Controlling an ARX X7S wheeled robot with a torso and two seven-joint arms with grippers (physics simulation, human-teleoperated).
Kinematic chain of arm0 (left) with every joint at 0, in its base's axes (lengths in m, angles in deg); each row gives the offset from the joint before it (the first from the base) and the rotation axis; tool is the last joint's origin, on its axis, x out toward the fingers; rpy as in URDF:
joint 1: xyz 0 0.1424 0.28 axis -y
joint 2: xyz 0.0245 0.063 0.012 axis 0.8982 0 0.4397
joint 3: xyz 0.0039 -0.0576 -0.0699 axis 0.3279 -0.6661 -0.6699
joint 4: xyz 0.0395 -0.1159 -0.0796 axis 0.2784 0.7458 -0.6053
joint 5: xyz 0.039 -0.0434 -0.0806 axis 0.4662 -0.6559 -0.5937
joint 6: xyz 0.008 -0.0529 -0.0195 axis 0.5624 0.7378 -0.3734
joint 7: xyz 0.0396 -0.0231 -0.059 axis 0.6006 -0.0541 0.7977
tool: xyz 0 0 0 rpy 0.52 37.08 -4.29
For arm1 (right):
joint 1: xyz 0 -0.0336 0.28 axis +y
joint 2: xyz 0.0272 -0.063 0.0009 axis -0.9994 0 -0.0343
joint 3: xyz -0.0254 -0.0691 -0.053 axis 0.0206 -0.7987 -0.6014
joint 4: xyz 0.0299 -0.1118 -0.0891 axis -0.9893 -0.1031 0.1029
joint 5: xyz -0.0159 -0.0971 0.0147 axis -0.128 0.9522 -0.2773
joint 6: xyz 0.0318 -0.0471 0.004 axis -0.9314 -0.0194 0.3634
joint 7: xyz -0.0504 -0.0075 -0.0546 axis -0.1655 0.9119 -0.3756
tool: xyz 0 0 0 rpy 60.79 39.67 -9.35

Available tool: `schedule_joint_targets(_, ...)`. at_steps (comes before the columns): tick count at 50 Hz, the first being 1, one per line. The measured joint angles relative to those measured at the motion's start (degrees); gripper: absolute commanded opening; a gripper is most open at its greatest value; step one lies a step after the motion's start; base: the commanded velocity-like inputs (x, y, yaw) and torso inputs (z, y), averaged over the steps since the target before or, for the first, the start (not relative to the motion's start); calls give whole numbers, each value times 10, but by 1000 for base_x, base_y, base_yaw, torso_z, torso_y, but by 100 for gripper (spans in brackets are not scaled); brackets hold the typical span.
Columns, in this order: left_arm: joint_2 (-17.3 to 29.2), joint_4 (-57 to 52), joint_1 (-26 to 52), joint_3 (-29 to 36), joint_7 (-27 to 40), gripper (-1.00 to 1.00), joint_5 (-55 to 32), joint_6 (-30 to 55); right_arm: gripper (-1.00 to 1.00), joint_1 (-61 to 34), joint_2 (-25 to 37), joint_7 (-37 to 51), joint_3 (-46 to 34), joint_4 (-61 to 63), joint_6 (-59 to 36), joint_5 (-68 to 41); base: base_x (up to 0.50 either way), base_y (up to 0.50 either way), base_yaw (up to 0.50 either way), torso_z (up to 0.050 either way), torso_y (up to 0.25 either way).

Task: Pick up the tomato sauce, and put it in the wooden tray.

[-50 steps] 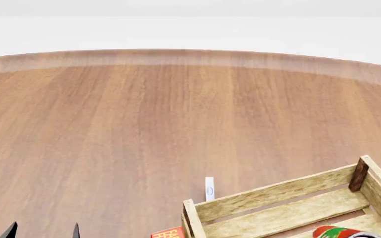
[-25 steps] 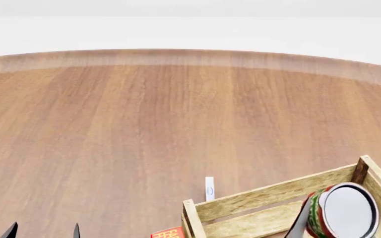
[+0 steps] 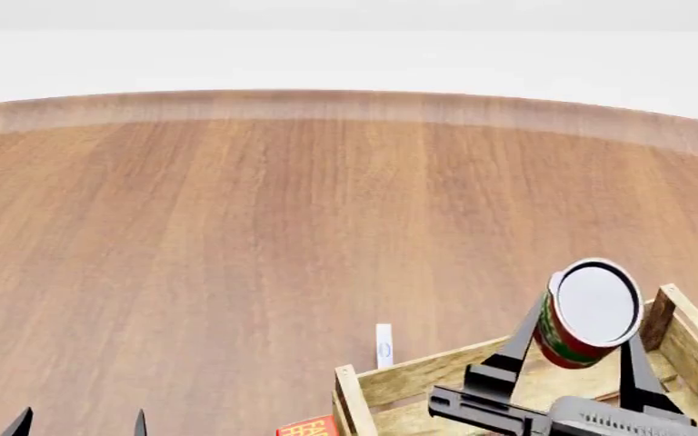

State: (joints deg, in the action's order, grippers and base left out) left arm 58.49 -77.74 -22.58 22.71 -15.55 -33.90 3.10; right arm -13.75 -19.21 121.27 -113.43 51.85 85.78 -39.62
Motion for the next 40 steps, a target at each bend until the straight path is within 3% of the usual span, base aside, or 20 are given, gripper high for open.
schedule_joint_targets(17,1,4,3,3,1,100,-1,-2,-100,-84,-60,-43,-4,-157,-20,-17,0,0,0,0,0)
schedule_joint_targets(40,3,3,3,6,4,100,-3,-3,-100,-186,-159,-119,-11,-449,30,-14,0,0,0,0,0)
